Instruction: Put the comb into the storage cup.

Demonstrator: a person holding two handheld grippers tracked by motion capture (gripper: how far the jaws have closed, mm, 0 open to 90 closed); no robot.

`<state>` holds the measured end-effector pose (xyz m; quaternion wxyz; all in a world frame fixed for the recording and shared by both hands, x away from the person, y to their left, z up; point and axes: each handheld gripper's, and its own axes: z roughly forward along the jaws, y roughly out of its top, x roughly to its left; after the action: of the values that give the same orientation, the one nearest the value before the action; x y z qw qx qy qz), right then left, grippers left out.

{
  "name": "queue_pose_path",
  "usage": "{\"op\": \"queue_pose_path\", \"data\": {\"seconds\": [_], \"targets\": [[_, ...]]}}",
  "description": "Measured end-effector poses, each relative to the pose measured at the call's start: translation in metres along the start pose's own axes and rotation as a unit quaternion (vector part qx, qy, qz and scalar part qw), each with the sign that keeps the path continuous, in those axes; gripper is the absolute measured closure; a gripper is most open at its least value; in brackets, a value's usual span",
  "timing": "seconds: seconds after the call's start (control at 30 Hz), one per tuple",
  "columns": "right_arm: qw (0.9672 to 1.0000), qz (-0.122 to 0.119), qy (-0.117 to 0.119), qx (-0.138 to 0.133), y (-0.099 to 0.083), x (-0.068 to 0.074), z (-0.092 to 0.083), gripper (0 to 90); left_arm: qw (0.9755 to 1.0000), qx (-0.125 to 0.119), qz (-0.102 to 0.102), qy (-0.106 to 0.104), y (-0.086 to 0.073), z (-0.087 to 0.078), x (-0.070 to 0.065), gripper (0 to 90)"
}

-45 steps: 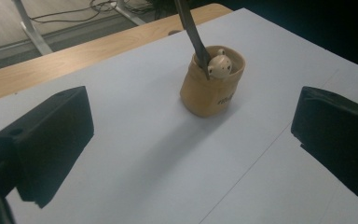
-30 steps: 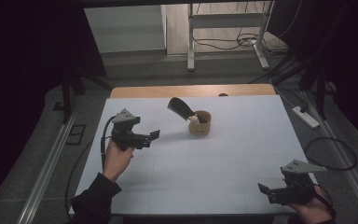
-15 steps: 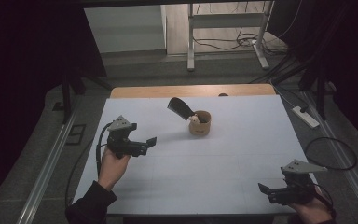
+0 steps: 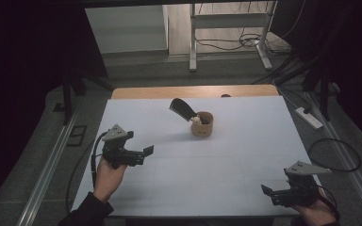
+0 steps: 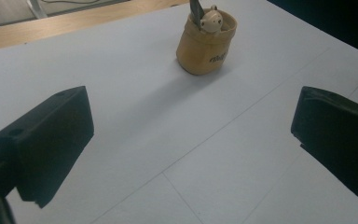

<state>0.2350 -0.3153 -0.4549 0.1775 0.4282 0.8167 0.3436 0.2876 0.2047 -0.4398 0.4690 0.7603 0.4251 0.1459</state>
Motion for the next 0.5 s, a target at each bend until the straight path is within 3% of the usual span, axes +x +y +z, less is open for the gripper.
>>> {"op": "queue_pose_path", "data": {"seconds": [0.5], "targets": [[1.0000, -0.004, -0.009, -0.002, 0.000, 0.002, 0.000, 0.0, 0.9999, -0.002, -0.003, 0.010, -0.010, -0.015, -0.005, 0.0]]}}
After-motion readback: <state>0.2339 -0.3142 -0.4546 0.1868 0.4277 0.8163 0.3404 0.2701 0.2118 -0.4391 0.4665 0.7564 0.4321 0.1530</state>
